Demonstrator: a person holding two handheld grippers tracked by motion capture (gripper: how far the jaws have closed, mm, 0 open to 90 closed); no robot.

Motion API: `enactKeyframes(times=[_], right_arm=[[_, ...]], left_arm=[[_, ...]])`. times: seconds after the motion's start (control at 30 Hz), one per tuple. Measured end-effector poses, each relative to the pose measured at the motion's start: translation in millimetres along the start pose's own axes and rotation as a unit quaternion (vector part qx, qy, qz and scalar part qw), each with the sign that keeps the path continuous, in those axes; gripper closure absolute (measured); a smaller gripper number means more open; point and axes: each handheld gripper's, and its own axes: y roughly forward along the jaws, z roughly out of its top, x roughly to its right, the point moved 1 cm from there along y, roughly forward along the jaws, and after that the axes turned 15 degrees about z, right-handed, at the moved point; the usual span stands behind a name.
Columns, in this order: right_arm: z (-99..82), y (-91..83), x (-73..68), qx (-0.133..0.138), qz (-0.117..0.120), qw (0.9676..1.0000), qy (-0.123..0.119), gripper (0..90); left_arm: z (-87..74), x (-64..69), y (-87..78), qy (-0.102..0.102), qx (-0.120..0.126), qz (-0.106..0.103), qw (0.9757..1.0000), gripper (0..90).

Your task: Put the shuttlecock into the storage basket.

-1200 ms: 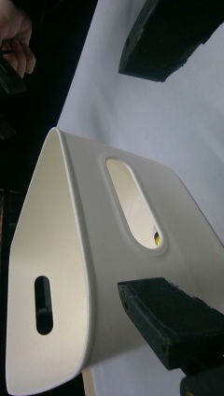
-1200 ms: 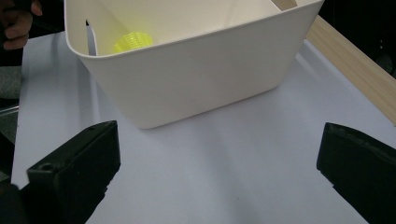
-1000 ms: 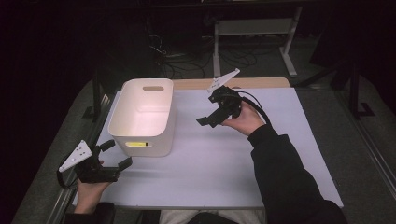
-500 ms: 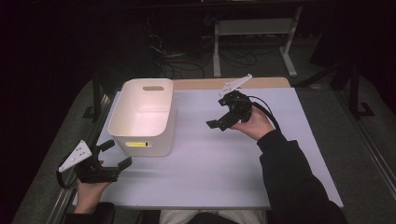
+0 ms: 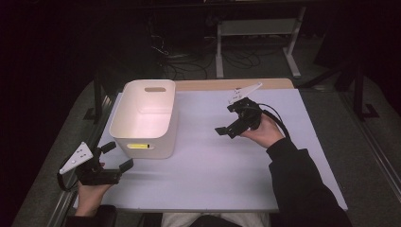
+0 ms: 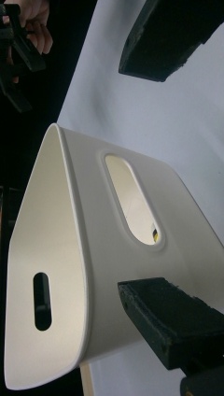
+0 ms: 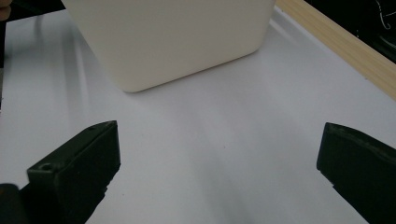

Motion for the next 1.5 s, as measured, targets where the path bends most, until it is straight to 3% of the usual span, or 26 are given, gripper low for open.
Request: enactKeyframes(times=[0.9,1.5], right_arm=[[-52.2,-15.2,1.3,0.022,-0.009,0.9992,0.031,0.0],[-75.2,-26.5,-2.8,0.040,-0.013,0.9981,0.045,0.0]], left_arm=[[0.0,-0.6,-0.2,0.000,0.001,0.003,1.0000,0.0],[-0.2,-0.3,-0.5,0.001,0.000,0.003,1.0000,0.0]])
